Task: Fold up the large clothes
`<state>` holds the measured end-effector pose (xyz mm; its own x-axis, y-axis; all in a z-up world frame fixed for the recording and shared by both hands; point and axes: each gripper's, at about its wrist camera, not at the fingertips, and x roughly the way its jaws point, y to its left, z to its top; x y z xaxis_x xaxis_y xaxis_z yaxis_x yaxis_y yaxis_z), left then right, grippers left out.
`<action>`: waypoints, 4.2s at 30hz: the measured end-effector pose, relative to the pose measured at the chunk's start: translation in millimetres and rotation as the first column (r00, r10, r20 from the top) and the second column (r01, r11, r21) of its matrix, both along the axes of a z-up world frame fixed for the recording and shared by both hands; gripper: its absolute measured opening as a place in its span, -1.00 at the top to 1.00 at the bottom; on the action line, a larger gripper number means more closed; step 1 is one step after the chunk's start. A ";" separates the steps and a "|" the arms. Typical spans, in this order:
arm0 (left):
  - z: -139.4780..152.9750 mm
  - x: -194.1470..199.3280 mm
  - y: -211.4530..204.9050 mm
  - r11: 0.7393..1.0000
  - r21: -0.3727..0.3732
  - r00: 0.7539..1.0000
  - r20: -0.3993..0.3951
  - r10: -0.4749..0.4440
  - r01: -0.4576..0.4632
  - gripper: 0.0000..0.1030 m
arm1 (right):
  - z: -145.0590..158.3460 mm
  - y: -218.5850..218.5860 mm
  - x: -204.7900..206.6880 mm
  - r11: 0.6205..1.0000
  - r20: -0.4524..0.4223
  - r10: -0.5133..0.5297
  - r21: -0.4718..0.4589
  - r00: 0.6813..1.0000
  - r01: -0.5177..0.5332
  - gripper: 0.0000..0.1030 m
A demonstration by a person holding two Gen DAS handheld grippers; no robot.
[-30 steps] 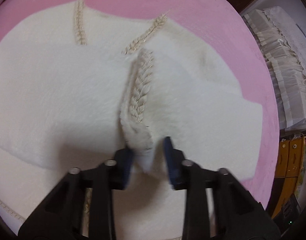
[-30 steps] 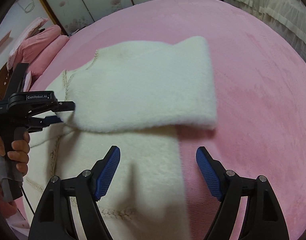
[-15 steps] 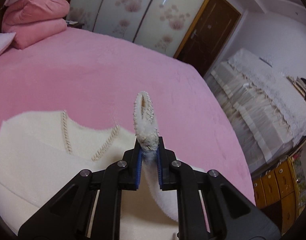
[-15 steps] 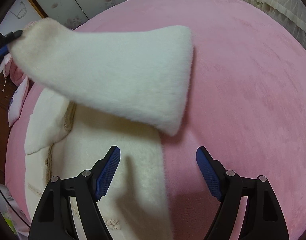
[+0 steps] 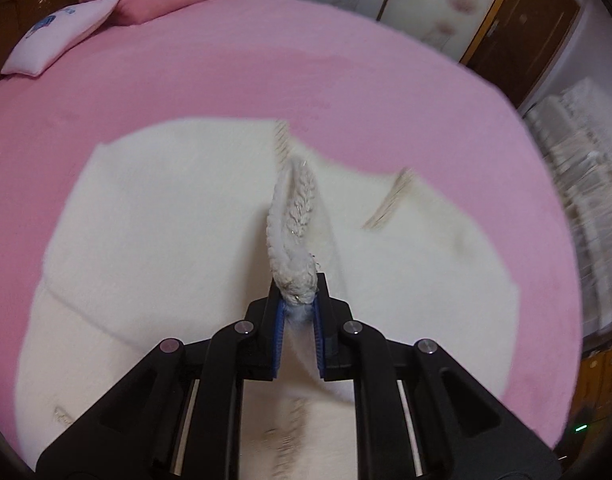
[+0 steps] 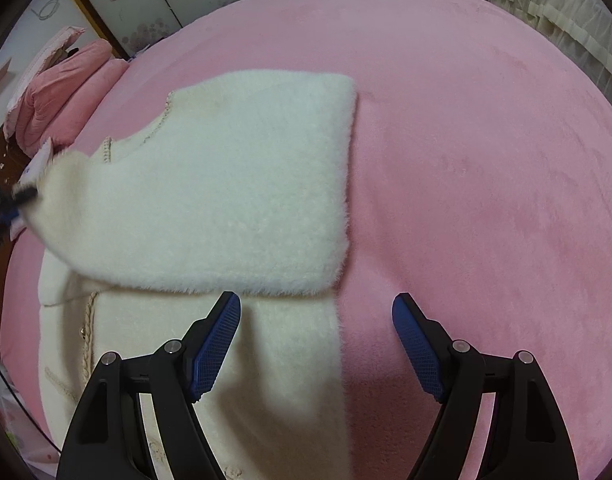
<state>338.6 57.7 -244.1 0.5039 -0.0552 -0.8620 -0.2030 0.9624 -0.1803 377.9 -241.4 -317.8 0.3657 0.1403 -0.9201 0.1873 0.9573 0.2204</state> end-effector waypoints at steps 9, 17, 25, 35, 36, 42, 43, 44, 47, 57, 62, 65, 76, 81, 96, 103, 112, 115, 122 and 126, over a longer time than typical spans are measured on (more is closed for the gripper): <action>-54.3 -6.8 8.8 0.988 0.156 0.980 -0.194 0.032 -0.002 0.56 | 25.5 -11.6 10.9 0.984 0.069 -0.142 0.114 0.988 0.133 -0.03; -15.7 -29.7 -35.3 0.955 0.288 0.997 -0.064 -0.046 0.063 0.27 | 1.6 42.4 59.7 0.899 0.061 0.015 0.436 0.998 -0.040 0.57; -68.3 -11.0 -90.6 0.960 0.162 0.942 -0.287 -0.174 0.227 0.93 | -66.0 40.6 73.9 0.801 -0.102 -0.068 0.588 0.992 0.115 0.97; -89.1 -3.8 -59.4 0.881 0.430 0.949 -0.309 -0.064 0.200 0.93 | -81.3 -103.9 52.9 0.894 -0.089 -0.236 0.371 0.968 0.253 0.99; -89.4 -4.4 -55.1 0.885 0.425 0.951 -0.303 -0.059 0.190 0.93 | -78.6 -110.6 51.7 0.913 -0.077 -0.224 0.334 0.972 0.237 0.99; -58.8 -10.4 -75.7 0.852 0.496 0.978 -0.190 -0.081 0.167 0.93 | -47.9 -94.0 55.6 0.982 0.091 -0.138 0.143 0.986 0.125 0.99; -51.0 -9.5 -81.0 0.868 0.462 0.980 -0.154 -0.122 0.181 0.93 | -46.2 -86.7 59.5 0.975 0.123 -0.113 0.205 0.986 0.086 0.99; -46.1 -8.3 -87.7 0.887 0.416 0.978 -0.137 -0.156 0.199 0.93 | -49.3 -77.0 67.6 0.960 0.123 -0.076 0.276 0.990 0.039 0.99; -52.0 10.2 -104.3 0.914 0.334 0.969 -0.166 -0.183 0.230 0.93 | -73.1 -47.0 97.2 0.891 0.075 -0.042 0.454 0.996 0.004 0.99; -81.3 94.3 -91.3 0.927 0.352 0.978 -0.200 -0.063 0.132 0.93 | -145.9 -74.2 217.6 0.871 0.034 -0.163 0.474 0.986 0.128 0.99; -86.8 117.1 -56.8 0.914 0.394 0.979 -0.203 -0.019 0.099 0.93 | -137.2 -142.6 245.5 0.951 0.076 -0.225 0.234 0.971 0.203 0.99; -86.7 113.2 -45.4 0.937 0.339 0.978 -0.208 -0.015 0.087 0.93 | -143.0 -173.1 245.8 0.935 0.050 -0.288 0.232 0.956 0.269 0.99; -87.7 38.5 -46.0 0.927 0.352 0.982 -0.178 -0.071 0.131 0.93 | -149.4 -120.3 167.5 0.979 -0.022 -0.171 0.109 0.985 0.173 0.99; -86.6 -9.7 -56.3 0.890 0.425 0.980 -0.175 -0.097 0.165 0.93 | -144.0 -107.3 130.4 0.965 -0.024 -0.206 0.157 0.978 0.208 0.99; -48.5 -152.3 -61.3 0.938 0.303 0.913 -0.406 -0.033 0.169 0.88 | -138.6 11.7 39.0 0.992 -0.363 0.055 0.122 0.930 -0.011 0.97; 7.0 -210.5 -48.2 0.947 0.265 0.903 -0.427 -0.051 0.179 0.06 | -96.3 105.6 0.8 0.971 -0.347 0.228 0.144 0.910 -0.189 0.22; 78.3 -245.6 -41.3 0.936 0.245 0.924 -0.347 -0.160 0.253 -0.25 | -1.0 73.5 -30.4 0.970 -0.254 0.241 0.078 0.937 -0.228 -0.60; 93.1 -255.6 -35.5 0.940 0.208 0.925 -0.325 -0.195 0.271 -0.27 | 39.3 40.8 -61.8 0.980 -0.223 0.197 0.055 0.955 -0.190 -0.63; 110.3 -288.1 -11.1 0.922 0.182 0.911 -0.307 -0.276 0.341 -0.27 | 82.2 36.4 -100.6 0.996 -0.200 0.040 0.085 0.979 -0.023 -0.66; 109.0 -307.4 12.2 0.928 0.159 0.910 -0.306 -0.278 0.337 -0.28 | 89.8 35.9 -121.7 0.993 -0.204 -0.044 0.099 0.978 0.065 -0.69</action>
